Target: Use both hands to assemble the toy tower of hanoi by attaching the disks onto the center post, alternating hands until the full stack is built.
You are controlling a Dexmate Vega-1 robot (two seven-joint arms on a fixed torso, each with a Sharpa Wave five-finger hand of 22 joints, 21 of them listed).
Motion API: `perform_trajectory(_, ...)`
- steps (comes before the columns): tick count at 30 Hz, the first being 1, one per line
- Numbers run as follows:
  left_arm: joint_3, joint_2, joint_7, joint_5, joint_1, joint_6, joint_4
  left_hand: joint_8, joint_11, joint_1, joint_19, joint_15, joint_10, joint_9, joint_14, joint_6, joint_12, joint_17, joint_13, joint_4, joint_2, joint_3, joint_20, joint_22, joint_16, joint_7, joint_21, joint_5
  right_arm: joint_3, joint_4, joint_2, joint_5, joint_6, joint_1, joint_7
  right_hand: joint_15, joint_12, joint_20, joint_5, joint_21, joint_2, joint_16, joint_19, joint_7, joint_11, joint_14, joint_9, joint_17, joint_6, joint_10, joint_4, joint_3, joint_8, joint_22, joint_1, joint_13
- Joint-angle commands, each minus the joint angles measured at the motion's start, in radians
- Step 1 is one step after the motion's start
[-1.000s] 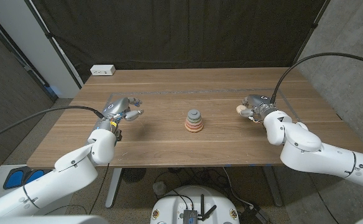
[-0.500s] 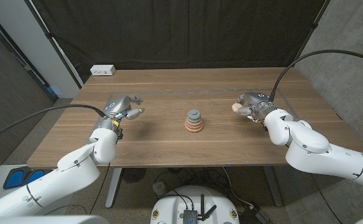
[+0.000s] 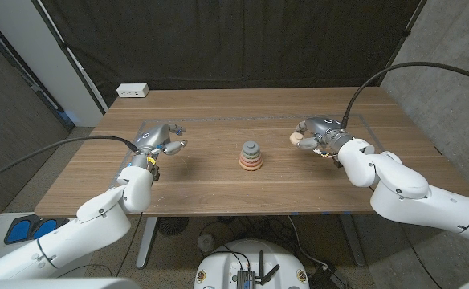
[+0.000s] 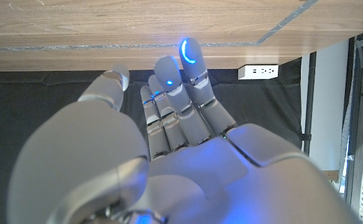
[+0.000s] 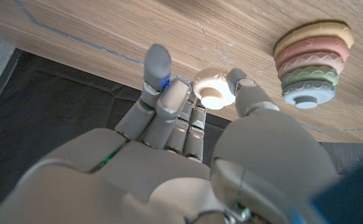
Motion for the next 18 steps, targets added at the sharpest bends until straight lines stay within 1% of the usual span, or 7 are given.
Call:
perform_trajectory(1, -0.01, -0.004, 0.006, 0.008, 0.017, -0.011, 0.001, 0.0, -0.008, -0.003, 0.013, -0.024, 0.002, 0.005, 0.012, 0.01, -0.003, 0.004, 0.003, 0.0, -0.006, 0.011, -0.113, 0.004, -0.002, -0.001, 0.006, 0.004, 0.031, 0.003, 0.032, -0.073, 0.083, -0.022, 0.054, 0.0, 0.005, -0.035, 0.005, 0.0, 0.025, 0.001, 0.006, -0.03, -0.058, 0.001, 0.004, 0.001, 0.02, 0.07, 0.01, 0.018, 0.002, 0.003, 0.021, 0.006)
perform_trajectory(3, -0.011, -0.003, 0.002, 0.012, 0.021, 0.004, -0.01, 0.001, -0.007, -0.003, 0.013, -0.024, 0.002, 0.005, 0.012, 0.013, -0.003, 0.004, 0.004, 0.001, -0.006, 0.012, -0.112, 0.004, -0.002, -0.001, 0.007, 0.003, 0.024, 0.008, 0.046, -0.096, 0.095, -0.01, 0.077, 0.0, 0.005, -0.035, 0.005, -0.001, 0.025, 0.002, 0.006, -0.03, -0.059, 0.002, 0.004, 0.002, 0.02, 0.073, 0.009, 0.019, 0.001, 0.003, 0.021, 0.006)
perform_trajectory(9, -0.013, -0.008, 0.003, 0.016, 0.024, 0.006, -0.015, 0.0, -0.007, -0.004, 0.014, -0.023, 0.005, 0.006, 0.013, 0.012, -0.003, 0.008, 0.004, 0.002, -0.008, 0.015, -0.112, 0.004, 0.0, -0.002, 0.008, 0.003, 0.044, 0.016, 0.07, -0.12, 0.144, -0.022, 0.085, -0.001, 0.004, -0.035, 0.006, 0.0, 0.025, 0.004, 0.009, -0.03, -0.058, 0.006, 0.003, 0.004, 0.016, 0.075, 0.01, 0.019, 0.0, 0.004, 0.02, 0.007)
perform_trajectory(14, -0.011, -0.012, 0.004, 0.019, 0.02, -0.001, -0.009, 0.0, -0.009, -0.005, 0.013, -0.023, 0.002, 0.007, 0.009, 0.012, -0.005, 0.008, 0.005, 0.002, -0.009, 0.018, -0.112, 0.004, -0.002, -0.003, 0.009, 0.003, 0.046, 0.025, 0.095, -0.153, 0.19, -0.02, 0.103, -0.001, 0.003, -0.035, 0.006, 0.001, 0.025, 0.006, 0.011, -0.03, -0.057, 0.009, 0.003, 0.006, 0.016, 0.077, 0.01, 0.019, -0.001, 0.006, 0.02, 0.008)
perform_trajectory(15, -0.011, -0.014, 0.006, 0.02, 0.02, -0.002, -0.007, -0.001, -0.005, -0.005, 0.013, -0.023, 0.002, 0.007, 0.012, 0.012, -0.005, 0.011, 0.004, 0.002, -0.01, 0.019, -0.112, 0.004, 0.001, -0.004, 0.01, 0.003, 0.045, 0.028, 0.102, -0.16, 0.198, -0.018, 0.109, 0.0, 0.003, -0.035, 0.006, 0.003, 0.025, 0.007, 0.013, -0.031, -0.057, 0.009, 0.003, 0.006, 0.015, 0.077, 0.01, 0.019, -0.001, 0.009, 0.019, 0.009)
perform_trajectory(18, -0.012, -0.014, 0.007, 0.022, 0.023, -0.004, -0.007, -0.001, -0.008, -0.005, 0.013, -0.024, 0.0, 0.007, 0.012, 0.011, -0.005, 0.011, 0.004, 0.002, -0.01, 0.019, -0.112, 0.004, 0.0, -0.003, 0.01, 0.003, 0.046, 0.036, 0.119, -0.175, 0.226, -0.016, 0.122, 0.0, 0.003, -0.035, 0.006, 0.001, 0.025, 0.008, 0.012, -0.031, -0.06, 0.01, 0.002, 0.006, 0.016, 0.077, 0.01, 0.02, -0.001, 0.007, 0.019, 0.011)
